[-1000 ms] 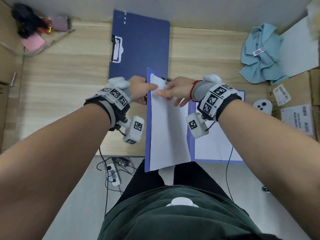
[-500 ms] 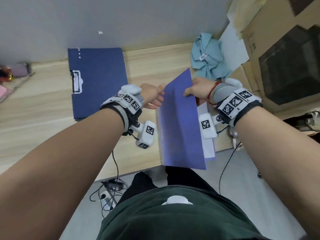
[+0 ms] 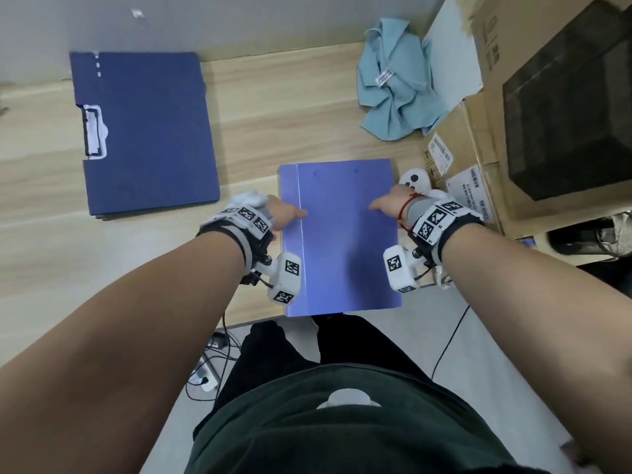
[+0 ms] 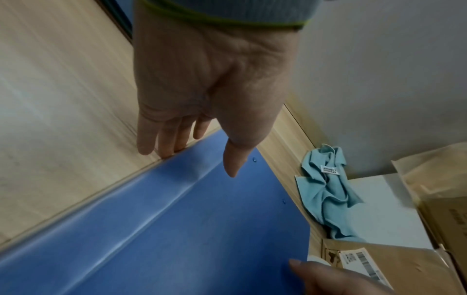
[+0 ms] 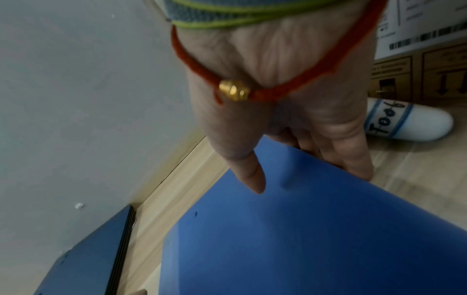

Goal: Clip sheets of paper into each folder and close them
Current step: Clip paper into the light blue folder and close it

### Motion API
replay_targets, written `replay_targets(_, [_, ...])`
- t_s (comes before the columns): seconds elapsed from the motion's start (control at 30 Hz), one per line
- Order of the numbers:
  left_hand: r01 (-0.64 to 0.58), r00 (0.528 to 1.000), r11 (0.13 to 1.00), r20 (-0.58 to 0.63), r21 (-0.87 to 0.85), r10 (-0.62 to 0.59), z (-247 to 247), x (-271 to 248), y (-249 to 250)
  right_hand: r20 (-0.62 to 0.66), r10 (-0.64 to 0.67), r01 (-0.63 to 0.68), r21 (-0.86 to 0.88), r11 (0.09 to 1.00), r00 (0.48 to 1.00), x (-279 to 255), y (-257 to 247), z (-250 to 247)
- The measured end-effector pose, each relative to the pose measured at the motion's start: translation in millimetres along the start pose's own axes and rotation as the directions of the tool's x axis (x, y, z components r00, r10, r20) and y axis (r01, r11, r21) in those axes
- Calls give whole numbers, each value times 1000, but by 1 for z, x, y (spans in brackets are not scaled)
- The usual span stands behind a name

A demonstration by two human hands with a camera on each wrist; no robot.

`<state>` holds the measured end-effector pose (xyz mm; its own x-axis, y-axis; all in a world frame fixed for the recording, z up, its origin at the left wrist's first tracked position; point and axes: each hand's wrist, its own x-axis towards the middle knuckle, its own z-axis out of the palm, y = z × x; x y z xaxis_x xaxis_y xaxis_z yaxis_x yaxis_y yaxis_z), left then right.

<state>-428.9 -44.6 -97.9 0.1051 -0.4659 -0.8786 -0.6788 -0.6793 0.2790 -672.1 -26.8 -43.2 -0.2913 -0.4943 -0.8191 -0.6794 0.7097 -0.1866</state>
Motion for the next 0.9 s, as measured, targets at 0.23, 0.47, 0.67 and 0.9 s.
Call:
replay_targets(0.23, [75, 997, 978, -9, -194, -78, -2, -12, -2, 36, -8, 9, -37, 999, 999, 14, 2, 2])
replay_targets(0.47, [-118, 989, 898, -135, -424, 66, -20, 10, -15, 79, -91, 76, 181, 981, 993, 22, -17, 13])
replay_targets(0.67, [-133, 964, 872, -265, -471, 4, -95, 34, -48, 110, -218, 171, 329, 929, 970, 23, -66, 26])
replay_targets(0.9, [-179, 922, 834, -384, -523, -43, -214, 24, -71, 79, -373, 316, 388, 866, 925, -7, -159, 51])
